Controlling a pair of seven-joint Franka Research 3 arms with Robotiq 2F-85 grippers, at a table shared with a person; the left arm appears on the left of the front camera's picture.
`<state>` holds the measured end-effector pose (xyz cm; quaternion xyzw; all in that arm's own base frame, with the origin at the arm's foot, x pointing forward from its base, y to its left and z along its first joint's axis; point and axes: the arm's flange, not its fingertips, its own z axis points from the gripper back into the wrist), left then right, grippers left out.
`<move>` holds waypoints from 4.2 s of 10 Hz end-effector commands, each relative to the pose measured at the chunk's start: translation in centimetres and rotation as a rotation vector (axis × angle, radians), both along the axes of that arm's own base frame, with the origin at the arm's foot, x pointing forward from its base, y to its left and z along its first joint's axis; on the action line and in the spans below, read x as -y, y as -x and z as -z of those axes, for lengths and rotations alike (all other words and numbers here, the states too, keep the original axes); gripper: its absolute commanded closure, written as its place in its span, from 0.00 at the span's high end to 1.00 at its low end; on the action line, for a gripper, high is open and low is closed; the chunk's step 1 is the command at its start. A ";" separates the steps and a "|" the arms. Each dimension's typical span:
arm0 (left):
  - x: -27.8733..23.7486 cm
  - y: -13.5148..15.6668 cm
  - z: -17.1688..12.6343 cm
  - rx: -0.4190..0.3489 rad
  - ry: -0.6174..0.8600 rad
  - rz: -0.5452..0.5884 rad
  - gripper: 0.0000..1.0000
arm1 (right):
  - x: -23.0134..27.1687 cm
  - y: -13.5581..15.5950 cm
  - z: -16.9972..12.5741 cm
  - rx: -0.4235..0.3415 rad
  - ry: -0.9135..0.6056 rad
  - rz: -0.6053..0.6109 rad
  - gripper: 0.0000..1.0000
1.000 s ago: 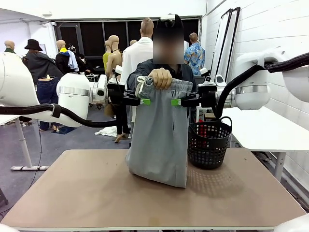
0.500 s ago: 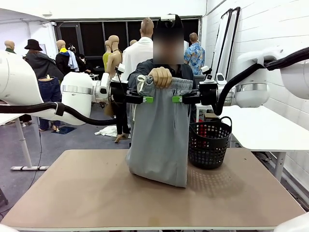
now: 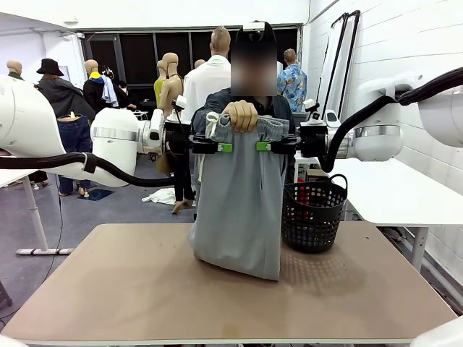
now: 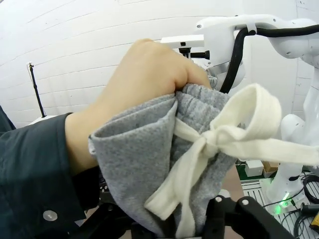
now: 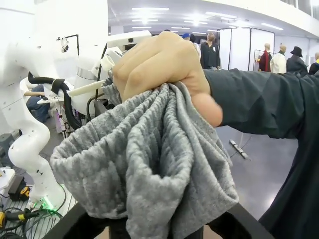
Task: Fold the training pants.
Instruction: Release the ends of the Training pants and then grab the overlapped ends, then fold the Training pants in half.
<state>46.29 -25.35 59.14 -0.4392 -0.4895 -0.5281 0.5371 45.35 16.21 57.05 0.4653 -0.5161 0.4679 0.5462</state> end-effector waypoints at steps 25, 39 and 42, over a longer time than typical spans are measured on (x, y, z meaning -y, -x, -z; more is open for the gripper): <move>-0.4 -0.8 0.6 -0.039 0.037 -0.076 0.00 | 0.4 -0.2 0.2 -0.003 -0.004 -0.069 0.00; -0.4 -0.8 0.6 -0.039 0.037 -0.076 0.00 | 0.4 -0.2 0.2 -0.003 -0.004 -0.069 0.00; -0.4 -0.8 0.6 -0.039 0.037 -0.076 0.00 | 0.4 -0.2 0.2 -0.003 -0.004 -0.069 0.00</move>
